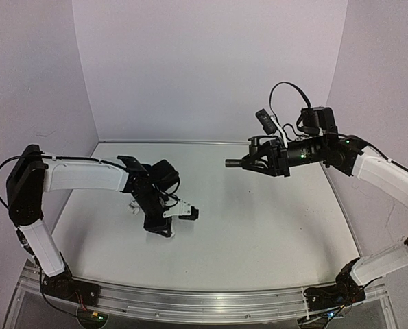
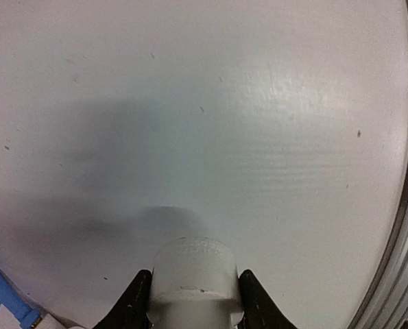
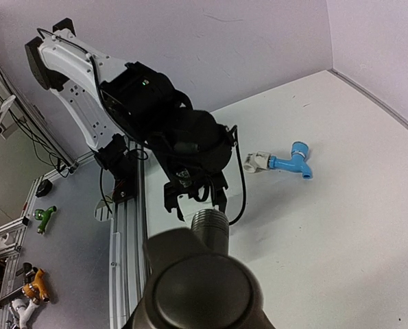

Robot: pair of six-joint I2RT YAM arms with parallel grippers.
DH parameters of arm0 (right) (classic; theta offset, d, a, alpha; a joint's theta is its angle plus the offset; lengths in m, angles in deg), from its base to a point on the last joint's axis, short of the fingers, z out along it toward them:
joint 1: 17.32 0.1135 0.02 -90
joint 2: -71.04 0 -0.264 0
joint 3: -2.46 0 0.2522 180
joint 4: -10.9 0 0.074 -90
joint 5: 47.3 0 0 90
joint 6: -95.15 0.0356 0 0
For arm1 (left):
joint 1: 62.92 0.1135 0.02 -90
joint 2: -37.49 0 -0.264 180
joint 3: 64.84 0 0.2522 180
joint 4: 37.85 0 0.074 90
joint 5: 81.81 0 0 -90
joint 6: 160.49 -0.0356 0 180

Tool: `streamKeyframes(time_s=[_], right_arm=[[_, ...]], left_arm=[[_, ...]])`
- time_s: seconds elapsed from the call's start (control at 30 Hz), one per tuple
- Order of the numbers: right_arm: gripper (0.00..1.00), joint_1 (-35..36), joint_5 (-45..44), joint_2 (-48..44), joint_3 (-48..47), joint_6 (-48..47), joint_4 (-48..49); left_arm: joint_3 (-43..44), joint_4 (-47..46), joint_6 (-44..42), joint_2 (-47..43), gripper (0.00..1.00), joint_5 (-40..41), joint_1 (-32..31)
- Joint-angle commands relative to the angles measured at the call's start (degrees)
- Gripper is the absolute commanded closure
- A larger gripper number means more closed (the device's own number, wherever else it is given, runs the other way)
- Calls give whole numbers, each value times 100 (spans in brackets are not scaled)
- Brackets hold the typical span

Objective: Install the water faucets

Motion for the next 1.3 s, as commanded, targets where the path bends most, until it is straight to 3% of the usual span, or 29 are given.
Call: streamKeyframes(time_s=[0.0, 0.3, 0.43, 0.67, 0.87, 1.03, 1.17, 1.27], right_arm=[[100, -31, -108, -169, -505, -29, 47], [100, -176, -1113, -142, -2111, -896, -1069], [100, -178, -1215, -135, -2349, -913, -1145], [100, -181, -936, -150, -2367, -943, -1162], [100, -191, -715, 85, -2657, -1235, -1505], [100, -196, -1166, 435, -2926, -1999, -1951], [100, -188, -945, 549, -3413, -2372, -2263], [100, -190, -827, 468, -3559, -2609, -2227]], left_arm=[[844, -294, 1557, -735, 100, -1301, 58], [469, -2745, 4219, -2192, 100, -3955, 838], [379, -3444, 5075, -2280, 100, -4908, 956], [45, -5564, 6802, -2281, 100, -6197, 991], [86, -5989, 7255, -2326, 100, -5956, 993], [180, -5546, 7228, -2443, 100, -5133, 995], [244, -5009, 7145, -2603, 100, -4248, 993], [291, -4920, 7232, -2637, 100, -4060, 993]])
